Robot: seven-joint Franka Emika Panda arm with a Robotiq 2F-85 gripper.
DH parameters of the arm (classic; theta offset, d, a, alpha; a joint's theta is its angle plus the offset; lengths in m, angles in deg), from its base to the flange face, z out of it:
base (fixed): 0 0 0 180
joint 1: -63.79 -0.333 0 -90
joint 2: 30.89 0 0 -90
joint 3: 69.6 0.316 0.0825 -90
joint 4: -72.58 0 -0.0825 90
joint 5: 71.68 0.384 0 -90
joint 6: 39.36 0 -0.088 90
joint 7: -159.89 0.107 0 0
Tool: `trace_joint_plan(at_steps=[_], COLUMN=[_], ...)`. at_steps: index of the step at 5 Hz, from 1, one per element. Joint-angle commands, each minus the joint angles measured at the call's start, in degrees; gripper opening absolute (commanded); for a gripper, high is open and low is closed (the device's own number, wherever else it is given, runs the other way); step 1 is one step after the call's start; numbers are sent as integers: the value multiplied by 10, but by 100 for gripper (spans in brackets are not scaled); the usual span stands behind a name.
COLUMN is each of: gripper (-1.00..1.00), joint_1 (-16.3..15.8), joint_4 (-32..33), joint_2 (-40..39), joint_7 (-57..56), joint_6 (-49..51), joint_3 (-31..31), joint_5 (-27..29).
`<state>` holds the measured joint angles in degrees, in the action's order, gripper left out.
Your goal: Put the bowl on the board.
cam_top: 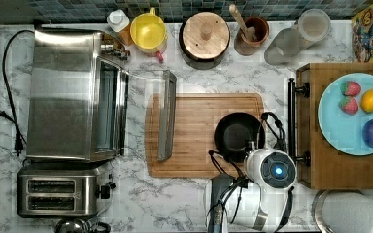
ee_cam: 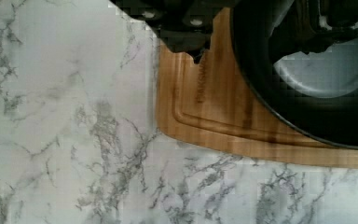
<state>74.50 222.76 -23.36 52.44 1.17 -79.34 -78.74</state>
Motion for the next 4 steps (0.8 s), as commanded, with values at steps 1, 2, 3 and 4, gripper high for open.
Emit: trace_joint_plan(at_steps=[1, 2, 3, 4], gripper=[0, 0, 0, 0], joint_1=[-28, -19, -14, -12], joint_4=[-62, -62, -62, -62], joint_2=[6, 5, 5, 5], joint_7=[-7, -8, -9, -10], joint_6=[3, 3, 3, 3], joint_3=[-21, -12, -7, -5], joint_5=[-5, -3, -1, -1])
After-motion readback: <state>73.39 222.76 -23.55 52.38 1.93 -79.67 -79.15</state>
